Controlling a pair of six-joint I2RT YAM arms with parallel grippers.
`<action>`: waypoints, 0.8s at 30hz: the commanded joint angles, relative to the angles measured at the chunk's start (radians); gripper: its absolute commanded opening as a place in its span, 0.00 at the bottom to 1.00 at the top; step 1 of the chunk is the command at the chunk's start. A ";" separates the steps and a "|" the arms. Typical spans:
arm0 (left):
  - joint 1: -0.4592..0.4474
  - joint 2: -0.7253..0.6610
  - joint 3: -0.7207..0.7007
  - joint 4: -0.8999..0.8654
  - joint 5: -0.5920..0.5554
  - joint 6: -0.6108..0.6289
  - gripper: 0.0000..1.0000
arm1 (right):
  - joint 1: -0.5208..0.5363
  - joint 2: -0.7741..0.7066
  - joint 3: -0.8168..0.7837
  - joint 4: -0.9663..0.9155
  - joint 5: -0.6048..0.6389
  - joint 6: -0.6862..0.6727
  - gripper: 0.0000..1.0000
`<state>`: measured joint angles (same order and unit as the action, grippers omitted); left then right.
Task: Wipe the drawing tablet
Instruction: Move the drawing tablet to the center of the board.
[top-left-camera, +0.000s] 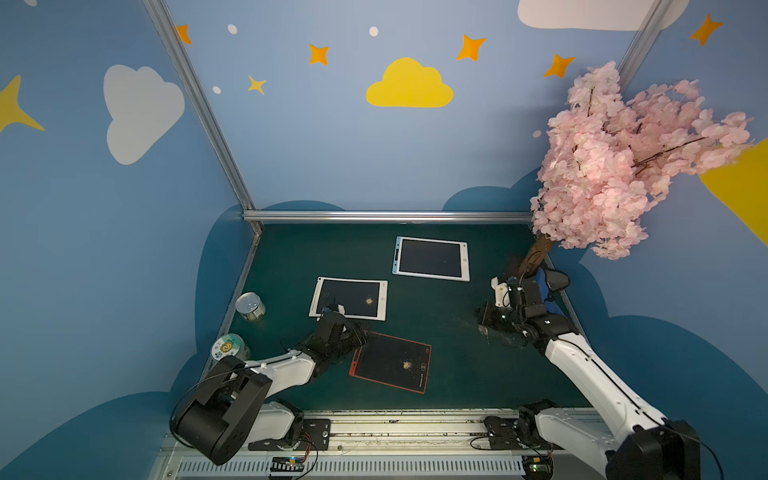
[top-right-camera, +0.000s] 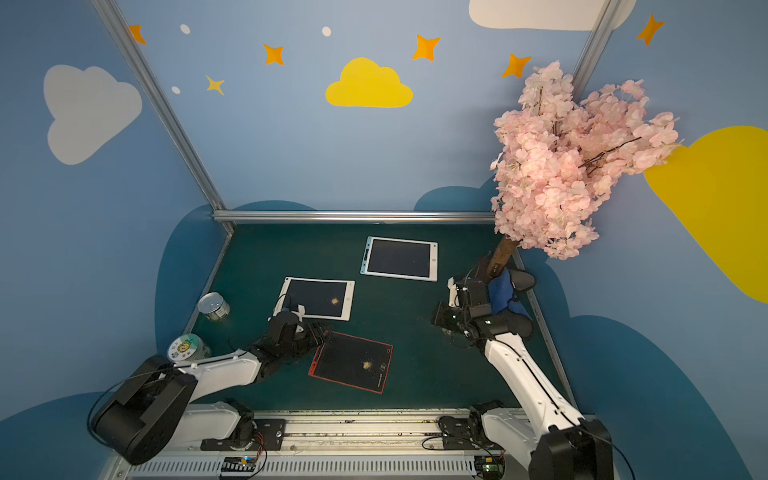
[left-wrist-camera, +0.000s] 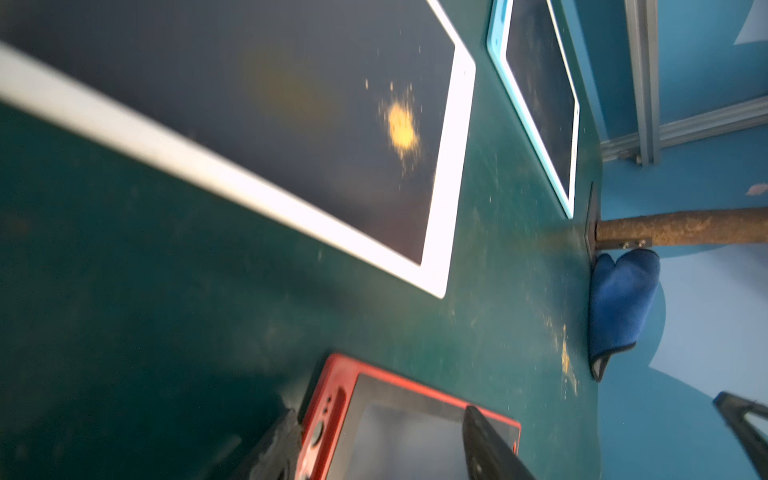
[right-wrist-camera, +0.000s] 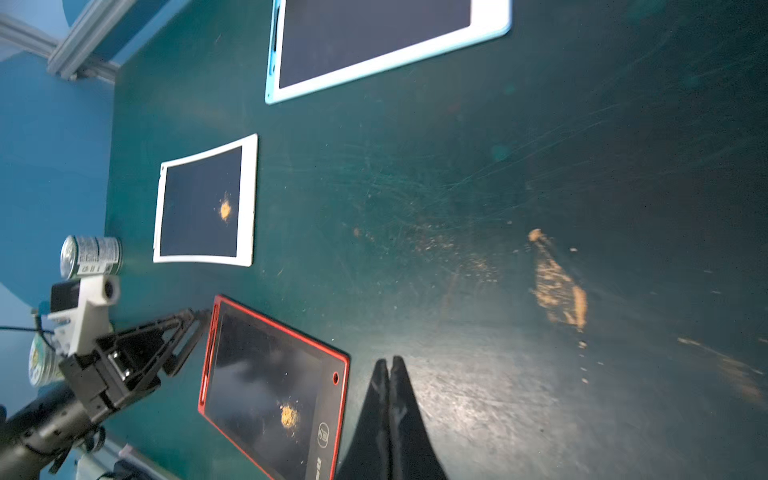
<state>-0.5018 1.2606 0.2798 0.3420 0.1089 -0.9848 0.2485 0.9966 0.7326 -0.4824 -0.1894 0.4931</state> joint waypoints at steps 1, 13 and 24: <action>-0.035 -0.083 -0.061 -0.294 -0.026 -0.022 0.63 | -0.102 -0.050 0.011 -0.103 0.047 -0.052 0.00; -0.055 -0.452 -0.163 -0.483 -0.112 0.006 0.66 | -0.611 0.200 0.103 -0.124 -0.165 0.046 0.62; -0.056 -0.351 -0.154 -0.400 -0.040 0.031 0.67 | -0.649 0.217 0.147 -0.168 0.082 0.171 0.81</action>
<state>-0.5591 0.8577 0.1486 0.0433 0.0387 -0.9794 -0.3893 1.2247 0.8509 -0.5964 -0.2390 0.5995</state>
